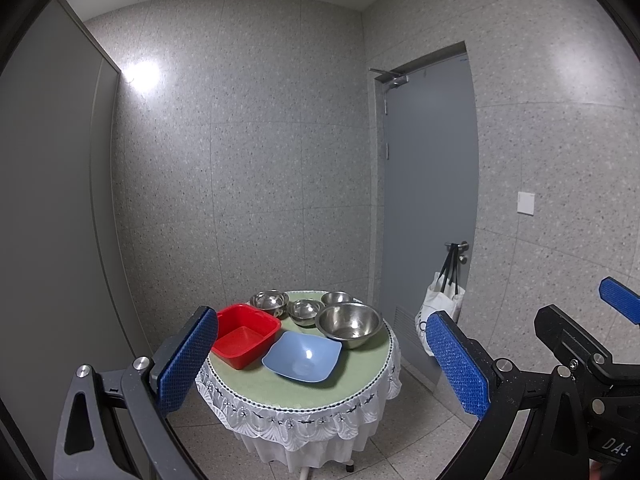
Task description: Organize plates and bowls
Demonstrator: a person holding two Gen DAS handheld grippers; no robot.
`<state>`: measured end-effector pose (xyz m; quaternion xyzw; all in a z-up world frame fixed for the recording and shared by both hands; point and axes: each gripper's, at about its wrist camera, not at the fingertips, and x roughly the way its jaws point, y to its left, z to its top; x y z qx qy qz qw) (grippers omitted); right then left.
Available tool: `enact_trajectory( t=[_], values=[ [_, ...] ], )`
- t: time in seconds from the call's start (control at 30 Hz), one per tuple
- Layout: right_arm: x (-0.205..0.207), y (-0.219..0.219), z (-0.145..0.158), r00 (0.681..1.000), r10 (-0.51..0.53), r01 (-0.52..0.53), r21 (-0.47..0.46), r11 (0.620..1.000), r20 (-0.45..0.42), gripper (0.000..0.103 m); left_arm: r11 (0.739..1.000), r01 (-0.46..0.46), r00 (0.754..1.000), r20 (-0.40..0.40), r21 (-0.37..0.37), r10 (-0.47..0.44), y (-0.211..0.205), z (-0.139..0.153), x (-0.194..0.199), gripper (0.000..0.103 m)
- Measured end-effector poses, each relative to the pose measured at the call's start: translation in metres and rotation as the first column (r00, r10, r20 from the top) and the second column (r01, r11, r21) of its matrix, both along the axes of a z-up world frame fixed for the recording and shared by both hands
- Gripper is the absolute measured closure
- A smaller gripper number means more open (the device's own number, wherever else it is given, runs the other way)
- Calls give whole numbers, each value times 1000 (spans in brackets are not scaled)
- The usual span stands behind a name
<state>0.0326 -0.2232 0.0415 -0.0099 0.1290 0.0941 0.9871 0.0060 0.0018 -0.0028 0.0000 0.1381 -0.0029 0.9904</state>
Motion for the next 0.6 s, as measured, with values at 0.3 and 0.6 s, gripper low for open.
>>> enact_trajectory(
  t=[0.3,0.6],
  values=[
    [6,11,-6,1000,3,-3,-28,1000,-5,0,1000,-2,1000,-14,-1,2,3,-3,4,1],
    [19,27,-16,1000,3,-4,-21,1000,-27,0,1000,2,1000,-26,-27,-3,15,-7,20,1]
  ],
)
